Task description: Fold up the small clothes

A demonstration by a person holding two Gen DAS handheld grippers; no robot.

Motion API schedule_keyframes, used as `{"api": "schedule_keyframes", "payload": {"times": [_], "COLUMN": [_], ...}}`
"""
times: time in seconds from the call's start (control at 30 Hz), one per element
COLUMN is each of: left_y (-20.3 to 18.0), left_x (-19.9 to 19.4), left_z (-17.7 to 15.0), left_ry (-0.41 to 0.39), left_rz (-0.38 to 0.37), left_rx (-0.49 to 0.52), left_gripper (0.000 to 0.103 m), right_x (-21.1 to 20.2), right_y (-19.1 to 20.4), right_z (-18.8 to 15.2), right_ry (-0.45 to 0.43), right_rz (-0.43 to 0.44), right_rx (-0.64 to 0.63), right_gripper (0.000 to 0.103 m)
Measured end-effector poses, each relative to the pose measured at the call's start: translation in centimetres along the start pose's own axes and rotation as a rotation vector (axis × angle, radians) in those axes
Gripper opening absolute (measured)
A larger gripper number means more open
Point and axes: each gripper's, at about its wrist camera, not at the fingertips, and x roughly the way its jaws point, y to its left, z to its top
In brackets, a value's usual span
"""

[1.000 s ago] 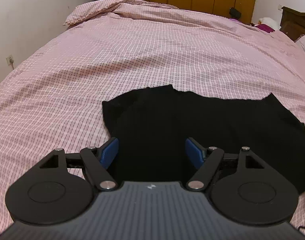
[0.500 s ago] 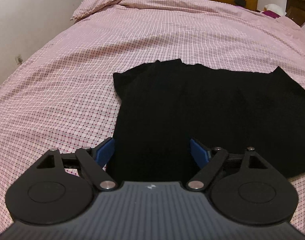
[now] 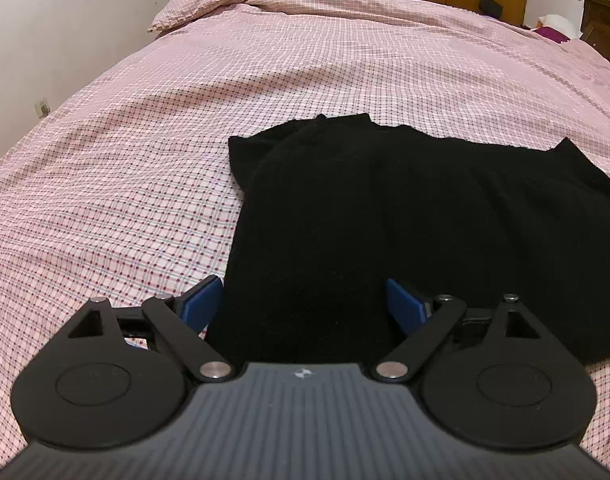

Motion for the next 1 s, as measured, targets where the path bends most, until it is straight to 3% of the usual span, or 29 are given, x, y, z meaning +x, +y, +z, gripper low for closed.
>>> {"api": "schedule_keyframes", "payload": {"times": [0.17, 0.43, 0.53, 0.7, 1.0], "left_y": [0.1, 0.5, 0.7, 0.8, 1.0], "left_x": [0.0, -0.3, -0.2, -0.3, -0.3], "left_z": [0.2, 0.2, 0.2, 0.1, 0.1], "left_ry": [0.016, 0.044, 0.051, 0.058, 0.068], "left_rz": [0.0, -0.008, -0.013, -0.02, -0.026], "left_rx": [-0.012, -0.046, -0.054, -0.063, -0.074], "left_gripper": [0.092, 0.092, 0.092, 0.092, 0.092], "right_x": [1.1, 1.3, 1.2, 1.0, 0.6], "right_y": [0.0, -0.3, -0.6, -1.8, -2.3], "right_z": [0.4, 0.4, 0.3, 0.1, 0.2], "right_ry": [-0.013, -0.028, -0.034, -0.044, -0.05], "right_rz": [0.023, 0.036, 0.037, 0.062, 0.087], "right_rx": [0.038, 0.085, 0.113, 0.197, 0.244], "right_gripper": [0.075, 0.062, 0.054, 0.028, 0.026]}}
